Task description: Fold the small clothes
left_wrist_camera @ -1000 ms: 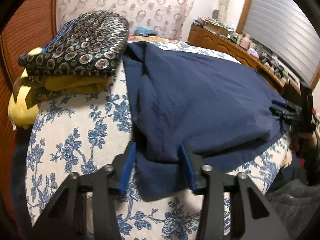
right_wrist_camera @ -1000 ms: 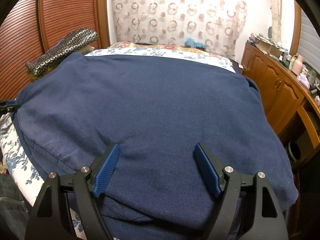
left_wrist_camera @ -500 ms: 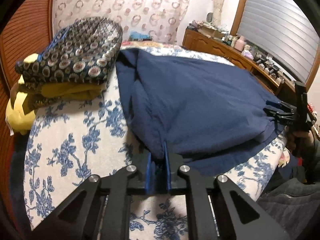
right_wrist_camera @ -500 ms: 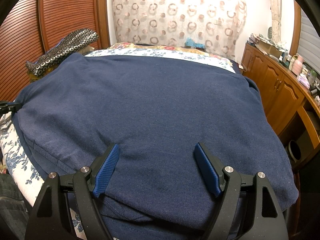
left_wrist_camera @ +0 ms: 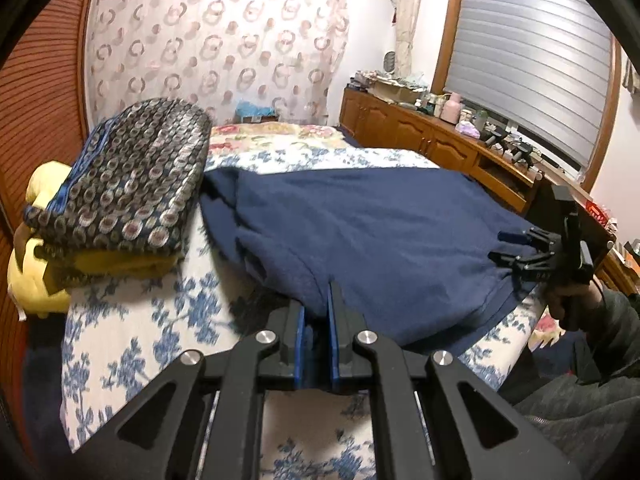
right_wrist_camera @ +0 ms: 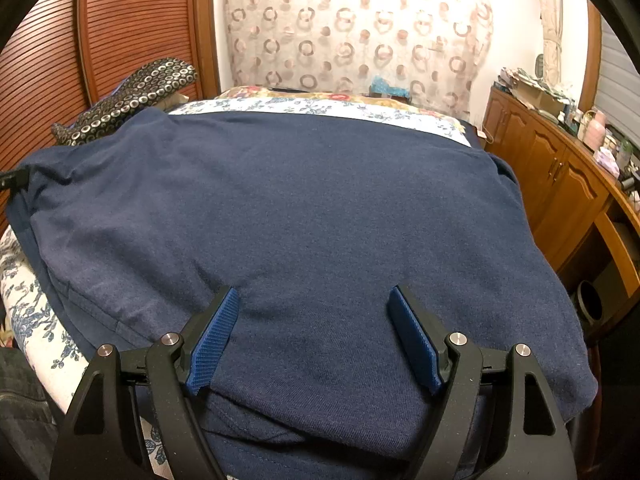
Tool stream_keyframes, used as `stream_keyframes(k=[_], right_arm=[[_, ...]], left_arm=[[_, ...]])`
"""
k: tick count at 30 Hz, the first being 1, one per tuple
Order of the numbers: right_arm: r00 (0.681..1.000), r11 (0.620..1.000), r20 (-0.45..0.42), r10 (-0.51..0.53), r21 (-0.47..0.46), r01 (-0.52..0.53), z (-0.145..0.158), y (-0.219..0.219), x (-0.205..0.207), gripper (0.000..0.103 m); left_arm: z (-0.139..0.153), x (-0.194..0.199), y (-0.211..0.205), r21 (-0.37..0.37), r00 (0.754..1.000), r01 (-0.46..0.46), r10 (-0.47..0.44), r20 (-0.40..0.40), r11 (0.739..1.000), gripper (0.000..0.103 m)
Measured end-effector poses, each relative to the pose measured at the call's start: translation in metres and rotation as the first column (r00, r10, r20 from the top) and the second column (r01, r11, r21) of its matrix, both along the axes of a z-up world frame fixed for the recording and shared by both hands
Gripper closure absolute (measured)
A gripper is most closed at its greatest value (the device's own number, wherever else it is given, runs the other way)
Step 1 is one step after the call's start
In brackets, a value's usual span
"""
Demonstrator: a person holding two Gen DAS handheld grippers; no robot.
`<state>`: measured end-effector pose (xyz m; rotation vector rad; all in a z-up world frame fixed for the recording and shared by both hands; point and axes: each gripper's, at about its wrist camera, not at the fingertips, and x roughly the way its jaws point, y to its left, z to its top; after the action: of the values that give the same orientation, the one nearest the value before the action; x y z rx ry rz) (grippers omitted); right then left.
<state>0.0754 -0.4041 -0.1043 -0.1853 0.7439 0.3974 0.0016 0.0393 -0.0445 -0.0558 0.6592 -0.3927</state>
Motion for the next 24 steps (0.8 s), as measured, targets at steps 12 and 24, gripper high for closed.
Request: stream_keyframes(k=[12,24], right_arm=[[1.000,1.000,0.000,-0.001,0.003,0.001,-0.001,0.000,0.000,0.024],[0.999,0.999,0.042,-0.033,-0.003,0.033,0.055,-0.032,-0.006,0.023]], left_arm=[[0.048,0.019,-0.046,-0.037,0.988,0.118,-0.113,0.108,0.992,0.097],[0.096,0.059,-0.130,-0.021,0.938,0.306,-0.297,0.178,0.952,0.098]])
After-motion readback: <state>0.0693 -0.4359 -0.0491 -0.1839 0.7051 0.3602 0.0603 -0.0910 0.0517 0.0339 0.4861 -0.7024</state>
